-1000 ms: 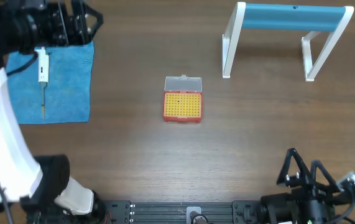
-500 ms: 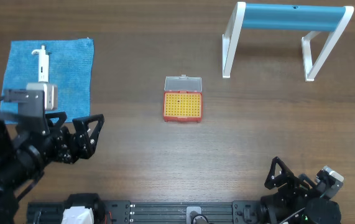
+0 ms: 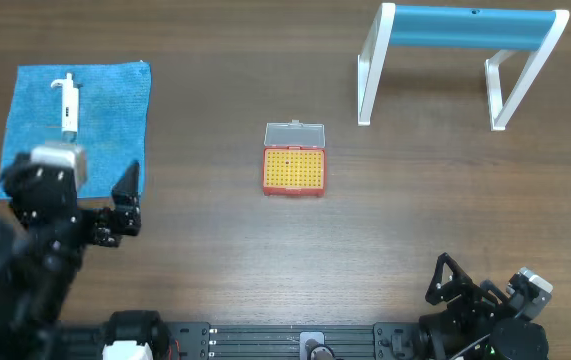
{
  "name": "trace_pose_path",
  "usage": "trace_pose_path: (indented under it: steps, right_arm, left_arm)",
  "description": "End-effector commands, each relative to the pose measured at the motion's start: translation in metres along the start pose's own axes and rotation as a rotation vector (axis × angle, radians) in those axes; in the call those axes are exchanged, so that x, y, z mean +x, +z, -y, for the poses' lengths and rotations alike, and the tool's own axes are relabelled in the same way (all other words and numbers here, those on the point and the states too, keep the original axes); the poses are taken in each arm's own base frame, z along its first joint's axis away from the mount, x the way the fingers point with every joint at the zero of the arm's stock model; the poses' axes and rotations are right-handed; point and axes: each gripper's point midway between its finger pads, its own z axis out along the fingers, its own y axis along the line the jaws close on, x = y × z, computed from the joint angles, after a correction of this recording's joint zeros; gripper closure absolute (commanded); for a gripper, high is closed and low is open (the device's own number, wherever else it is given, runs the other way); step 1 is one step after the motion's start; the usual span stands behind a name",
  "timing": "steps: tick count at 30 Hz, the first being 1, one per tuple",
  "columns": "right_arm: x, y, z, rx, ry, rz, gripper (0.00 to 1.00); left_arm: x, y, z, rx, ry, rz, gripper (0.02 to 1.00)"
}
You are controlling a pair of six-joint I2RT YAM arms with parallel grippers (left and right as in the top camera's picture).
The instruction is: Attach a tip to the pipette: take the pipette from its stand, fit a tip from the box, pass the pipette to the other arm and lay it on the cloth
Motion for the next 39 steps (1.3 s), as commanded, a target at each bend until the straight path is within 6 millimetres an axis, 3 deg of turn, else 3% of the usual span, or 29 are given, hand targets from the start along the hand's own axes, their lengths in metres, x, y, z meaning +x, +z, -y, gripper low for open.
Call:
trace_pose_path:
  steps: [1, 5, 6, 10, 17, 37, 39]
  right_arm:
    - [0.000, 0.000, 0.000, -0.006, -0.006, 0.002, 0.029]
    - [0.000, 0.000, 0.000, -0.006, -0.006, 0.002, 0.027]
    - [0.000, 0.000, 0.000, -0.006, -0.006, 0.002, 0.029]
    - [0.000, 0.000, 0.000, -0.006, -0.006, 0.002, 0.029]
    - [0.000, 0.000, 0.000, -0.006, -0.006, 0.002, 0.029]
    - [-0.001, 0.000, 0.000, -0.003, -0.005, 0.006, 0.029]
    - [-0.026, 0.002, -0.003, 0.004, 0.013, 0.129, 0.020]
  left_arm:
    - [0.046, 0.021, -0.007, -0.081, 0.071, 0.328, 0.117]
    - [0.073, 0.040, -0.006, -0.093, 0.090, 0.559, 0.117]
    - [0.092, 0.048, -0.006, -0.084, 0.055, 0.552, 0.117]
    - [0.122, 0.065, -0.006, -0.079, 0.032, 0.505, 0.115]
    - [0.193, 0.095, -0.005, -0.062, 0.003, 0.243, 0.117]
    - [0.192, 0.095, -0.004, -0.062, 0.004, 0.250, 0.115]
    - [0.191, 0.095, -0.005, -0.062, 0.004, 0.250, 0.117]
